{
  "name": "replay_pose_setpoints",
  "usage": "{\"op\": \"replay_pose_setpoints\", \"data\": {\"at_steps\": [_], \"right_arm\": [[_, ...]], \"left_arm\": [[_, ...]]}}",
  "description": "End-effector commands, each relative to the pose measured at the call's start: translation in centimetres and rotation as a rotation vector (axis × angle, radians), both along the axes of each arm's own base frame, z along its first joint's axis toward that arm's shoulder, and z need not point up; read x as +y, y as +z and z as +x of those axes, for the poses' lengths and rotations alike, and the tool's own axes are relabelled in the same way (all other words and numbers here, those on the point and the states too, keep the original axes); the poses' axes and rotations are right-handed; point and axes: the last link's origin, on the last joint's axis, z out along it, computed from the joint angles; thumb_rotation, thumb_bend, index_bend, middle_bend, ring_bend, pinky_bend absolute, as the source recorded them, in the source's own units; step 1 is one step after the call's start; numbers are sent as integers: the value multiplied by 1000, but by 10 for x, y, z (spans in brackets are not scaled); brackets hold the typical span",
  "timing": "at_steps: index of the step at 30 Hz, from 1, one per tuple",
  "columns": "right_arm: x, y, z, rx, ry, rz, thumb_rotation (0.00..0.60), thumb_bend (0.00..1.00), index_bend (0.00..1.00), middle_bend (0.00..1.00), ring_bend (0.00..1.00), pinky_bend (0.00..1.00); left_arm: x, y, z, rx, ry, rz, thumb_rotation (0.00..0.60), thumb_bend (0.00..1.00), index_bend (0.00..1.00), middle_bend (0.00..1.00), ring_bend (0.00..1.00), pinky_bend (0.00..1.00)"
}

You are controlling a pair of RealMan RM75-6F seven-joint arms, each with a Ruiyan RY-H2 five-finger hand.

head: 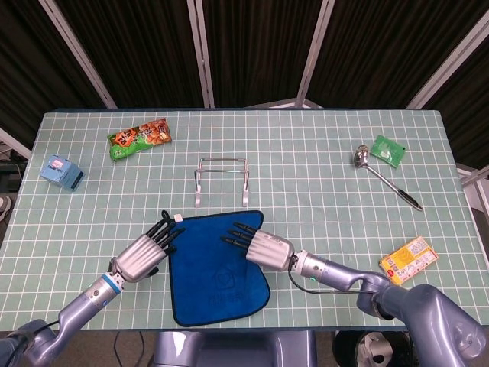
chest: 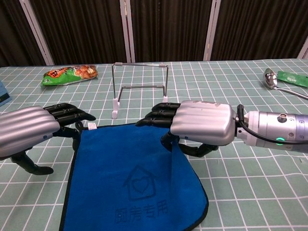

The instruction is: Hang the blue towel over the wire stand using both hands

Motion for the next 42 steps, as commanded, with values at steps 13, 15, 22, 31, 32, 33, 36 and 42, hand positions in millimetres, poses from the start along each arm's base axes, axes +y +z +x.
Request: {"op": "replay_pose_setpoints", "data": {"at_steps": [13,15,22,31,32,33,36,42], "right_arm": [[1,1,-2,6,7,-2,600,627,613,0,0,0],[1,1,-2,5,9,-1,600,627,613,0,0,0],[1,1,-2,1,9,-3,600,626,613,0,0,0],[1,2,-5,4,7,-3,600,627,613,0,0,0],[1,2,-5,3,7,-4,600,627,613,0,0,0],[1,3,-6,3,6,-4,600,627,613,0,0,0],[1,4,-7,3,8,-9,600,626,613,0,0,0],[1,11,-8,-19,6,-21,600,626,613,0,0,0]], "left_arm": [[8,-31,10,1,-25,-36,600,198,412,0,0,0],[9,-33,13,-1,-28,-38,600,198,412,0,0,0],[9,-41,23,5,-47,-46,600,246,413,0,0,0],[8,-44,29,10,-56,-57,600,481,487,0,0,0],[8,-44,28,12,-55,-55,600,520,493,0,0,0],[8,-44,28,12,-54,-55,600,540,504,0,0,0],[7,-43,28,-7,-51,-54,600,565,591,0,0,0],[8,-37,29,-55,-36,-31,600,566,761,0,0,0]]}}
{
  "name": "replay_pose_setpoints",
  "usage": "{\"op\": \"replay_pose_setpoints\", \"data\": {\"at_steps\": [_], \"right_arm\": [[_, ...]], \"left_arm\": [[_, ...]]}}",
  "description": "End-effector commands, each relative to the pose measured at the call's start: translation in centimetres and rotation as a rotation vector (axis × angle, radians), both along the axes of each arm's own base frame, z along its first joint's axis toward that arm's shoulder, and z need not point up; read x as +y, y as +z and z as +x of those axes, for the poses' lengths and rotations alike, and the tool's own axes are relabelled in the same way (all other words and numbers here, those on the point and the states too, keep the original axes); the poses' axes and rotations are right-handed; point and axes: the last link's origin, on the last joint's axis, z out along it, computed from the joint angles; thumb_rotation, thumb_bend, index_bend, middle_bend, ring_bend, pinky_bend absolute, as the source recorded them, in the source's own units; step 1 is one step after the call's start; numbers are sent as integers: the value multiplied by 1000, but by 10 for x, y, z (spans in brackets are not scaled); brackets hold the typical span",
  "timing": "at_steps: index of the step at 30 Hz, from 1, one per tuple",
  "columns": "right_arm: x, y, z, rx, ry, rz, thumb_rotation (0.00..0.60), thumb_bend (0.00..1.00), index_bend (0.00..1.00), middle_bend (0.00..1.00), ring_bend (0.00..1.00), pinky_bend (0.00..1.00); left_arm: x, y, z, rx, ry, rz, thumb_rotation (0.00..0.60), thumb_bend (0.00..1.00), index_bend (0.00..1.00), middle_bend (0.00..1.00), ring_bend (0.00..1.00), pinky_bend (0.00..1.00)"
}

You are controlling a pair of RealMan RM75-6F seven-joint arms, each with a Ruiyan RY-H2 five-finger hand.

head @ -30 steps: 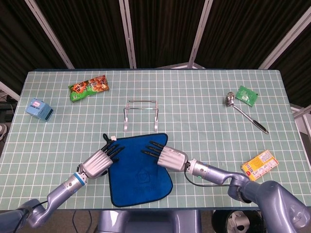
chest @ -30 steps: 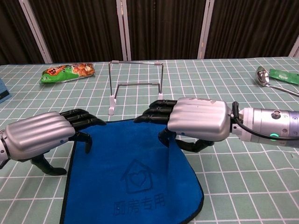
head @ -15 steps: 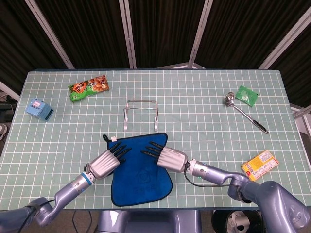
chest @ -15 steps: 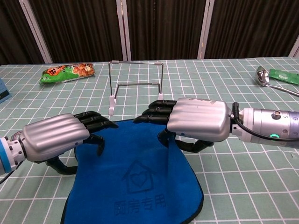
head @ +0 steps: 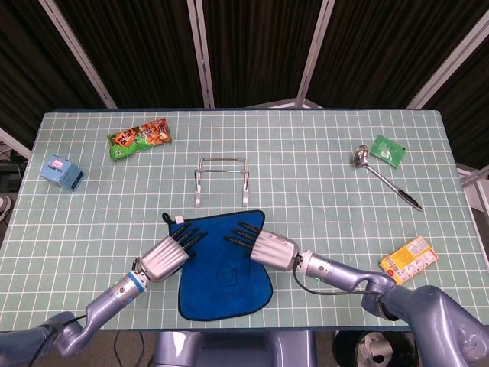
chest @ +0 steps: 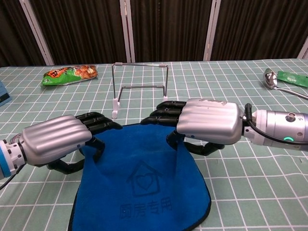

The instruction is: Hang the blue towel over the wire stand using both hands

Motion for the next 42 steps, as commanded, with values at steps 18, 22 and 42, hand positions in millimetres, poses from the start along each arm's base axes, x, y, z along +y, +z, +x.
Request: {"op": "replay_pose_setpoints", "data": {"at_steps": [18,22,42], "right_arm": [[-36,100,51,-322,-108,-187,600,620,614,0,0,0],[-48,115,64,-362,-166,-214,600,615,614,0,0,0],[-117,115,90,-399,-403,-278,600,603,614,0,0,0]], "left_arm": [[44,94,34,-293,65,271,600,566,806,0,0,0],[63,112,44,-304,94,333,600,566,806,0,0,0],[142,128,94,-350,158,460,600,566,806,0,0,0]]}}
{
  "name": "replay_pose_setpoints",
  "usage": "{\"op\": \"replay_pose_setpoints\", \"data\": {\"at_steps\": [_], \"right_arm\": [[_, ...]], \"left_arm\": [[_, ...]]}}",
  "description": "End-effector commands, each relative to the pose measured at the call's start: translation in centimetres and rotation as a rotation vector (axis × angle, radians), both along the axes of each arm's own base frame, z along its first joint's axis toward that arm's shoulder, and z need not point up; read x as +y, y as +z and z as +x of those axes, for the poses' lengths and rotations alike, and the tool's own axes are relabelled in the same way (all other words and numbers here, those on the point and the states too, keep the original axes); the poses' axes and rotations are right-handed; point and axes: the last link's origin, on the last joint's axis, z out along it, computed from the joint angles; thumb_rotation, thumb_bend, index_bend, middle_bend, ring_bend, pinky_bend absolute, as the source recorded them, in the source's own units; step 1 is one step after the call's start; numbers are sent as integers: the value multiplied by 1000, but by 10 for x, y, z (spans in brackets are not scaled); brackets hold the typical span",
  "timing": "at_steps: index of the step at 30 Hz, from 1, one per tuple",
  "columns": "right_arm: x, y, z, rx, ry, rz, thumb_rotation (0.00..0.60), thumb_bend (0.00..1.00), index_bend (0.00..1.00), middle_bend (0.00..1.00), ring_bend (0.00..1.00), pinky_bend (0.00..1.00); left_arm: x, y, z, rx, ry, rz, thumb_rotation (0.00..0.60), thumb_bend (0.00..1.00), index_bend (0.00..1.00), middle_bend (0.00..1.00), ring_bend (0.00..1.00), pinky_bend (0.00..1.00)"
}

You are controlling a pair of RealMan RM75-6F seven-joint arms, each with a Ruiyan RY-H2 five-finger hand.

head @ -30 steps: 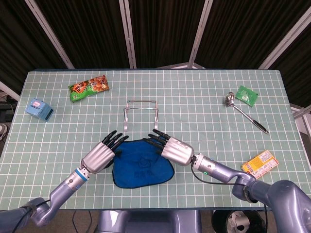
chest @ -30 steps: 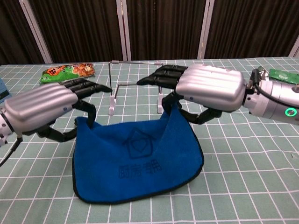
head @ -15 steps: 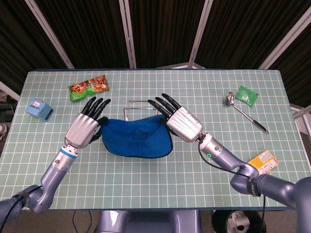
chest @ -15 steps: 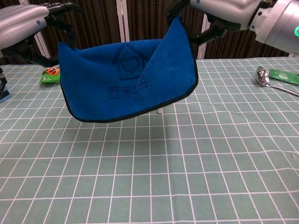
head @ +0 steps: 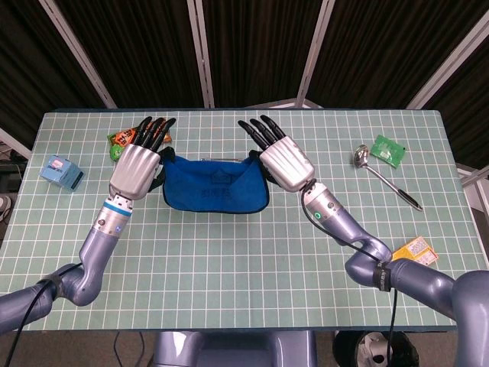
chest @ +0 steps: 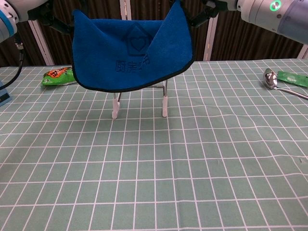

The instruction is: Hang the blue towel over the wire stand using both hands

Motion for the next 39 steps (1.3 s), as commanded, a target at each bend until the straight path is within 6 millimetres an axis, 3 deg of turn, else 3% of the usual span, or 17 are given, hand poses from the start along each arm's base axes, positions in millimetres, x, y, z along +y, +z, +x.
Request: {"op": "replay_pose_setpoints", "data": {"at_steps": [1,9,24,32,39], "right_arm": [[-13,-8,1,-29,-46,13,600,602,614,0,0,0],[-30,-8,-3,-90,-86,14,600,601,615,0,0,0],[-46,13,3,-126,-91,-41,600,599,616,0,0,0],[-47,-6,-9,-81,-128,-12,600,600,616,0,0,0],[-46,-29,-25,-57,-171,23,600,599,616,0,0,0]], "left_arm": [[16,-4,7,-13,19,5,600,566,806,0,0,0],[32,-6,7,-39,29,29,600,565,806,0,0,0],[40,14,9,-98,-5,123,600,565,806,0,0,0],[43,2,-6,-83,46,85,600,565,806,0,0,0],[43,-23,-24,-86,105,17,600,565,806,0,0,0]]}}
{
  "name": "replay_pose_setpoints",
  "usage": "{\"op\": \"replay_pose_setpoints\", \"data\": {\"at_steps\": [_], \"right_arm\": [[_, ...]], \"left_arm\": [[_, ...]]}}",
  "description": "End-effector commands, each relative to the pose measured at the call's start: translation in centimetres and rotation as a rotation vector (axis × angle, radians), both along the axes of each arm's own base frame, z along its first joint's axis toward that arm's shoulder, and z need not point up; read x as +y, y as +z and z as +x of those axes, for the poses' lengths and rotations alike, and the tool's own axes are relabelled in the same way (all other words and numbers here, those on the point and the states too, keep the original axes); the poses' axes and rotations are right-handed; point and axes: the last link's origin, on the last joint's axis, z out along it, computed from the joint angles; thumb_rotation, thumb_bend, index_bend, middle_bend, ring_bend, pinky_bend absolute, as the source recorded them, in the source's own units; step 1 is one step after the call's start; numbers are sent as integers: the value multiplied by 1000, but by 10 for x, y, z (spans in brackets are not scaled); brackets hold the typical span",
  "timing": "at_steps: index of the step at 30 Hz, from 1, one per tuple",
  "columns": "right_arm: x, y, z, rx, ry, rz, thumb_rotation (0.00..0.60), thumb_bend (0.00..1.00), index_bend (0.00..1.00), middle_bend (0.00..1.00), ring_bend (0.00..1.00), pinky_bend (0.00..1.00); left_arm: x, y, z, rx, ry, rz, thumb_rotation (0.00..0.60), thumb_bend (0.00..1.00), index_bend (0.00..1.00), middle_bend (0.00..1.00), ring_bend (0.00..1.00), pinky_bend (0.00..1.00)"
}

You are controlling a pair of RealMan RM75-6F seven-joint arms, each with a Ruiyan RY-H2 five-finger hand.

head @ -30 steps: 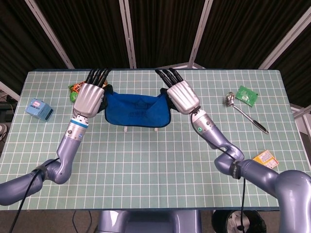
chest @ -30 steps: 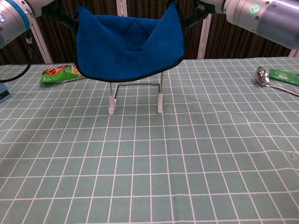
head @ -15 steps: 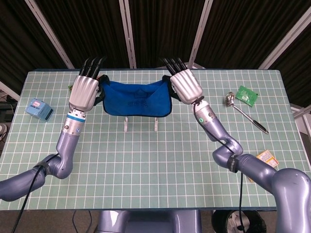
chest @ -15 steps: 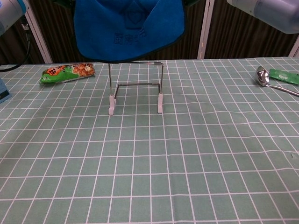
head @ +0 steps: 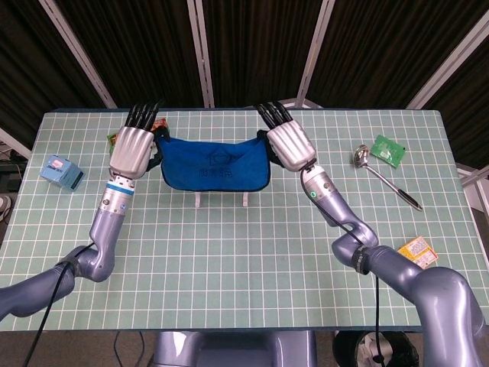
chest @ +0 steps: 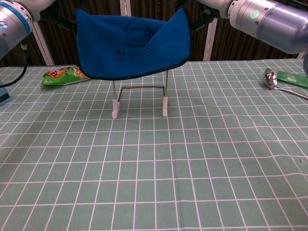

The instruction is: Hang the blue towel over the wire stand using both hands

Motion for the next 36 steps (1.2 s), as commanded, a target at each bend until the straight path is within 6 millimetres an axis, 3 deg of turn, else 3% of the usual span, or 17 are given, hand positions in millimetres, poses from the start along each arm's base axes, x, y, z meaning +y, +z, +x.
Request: {"op": "replay_pose_setpoints", "data": {"at_steps": [1,11,28,31,33,35,36], "right_arm": [[1,-12,-8,6,-21,24,600,599,616,0,0,0],[2,-29,-17,53,-21,50,600,600,616,0,0,0],[2,-41,-31,96,-38,79,600,576,616,0,0,0],[3,-42,-32,95,-39,88,600,569,583,0,0,0],[3,-42,-34,101,-39,95,600,559,439,0,0,0],[4,-42,-35,105,-37,98,600,499,204,0,0,0],[4,-42,-35,101,-37,103,600,459,145,0,0,0]], "left_arm": [[-1,-15,-9,-5,29,-45,600,565,806,0,0,0],[-4,-43,-17,5,65,-116,600,566,806,0,0,0],[-7,-62,-16,62,97,-153,600,566,792,0,0,0],[-7,-64,-17,68,100,-157,600,567,711,0,0,0],[-7,-66,-18,71,109,-169,600,566,617,0,0,0],[-6,-66,-19,71,115,-176,600,566,342,0,0,0],[-6,-67,-19,74,116,-178,600,566,224,0,0,0]]}}
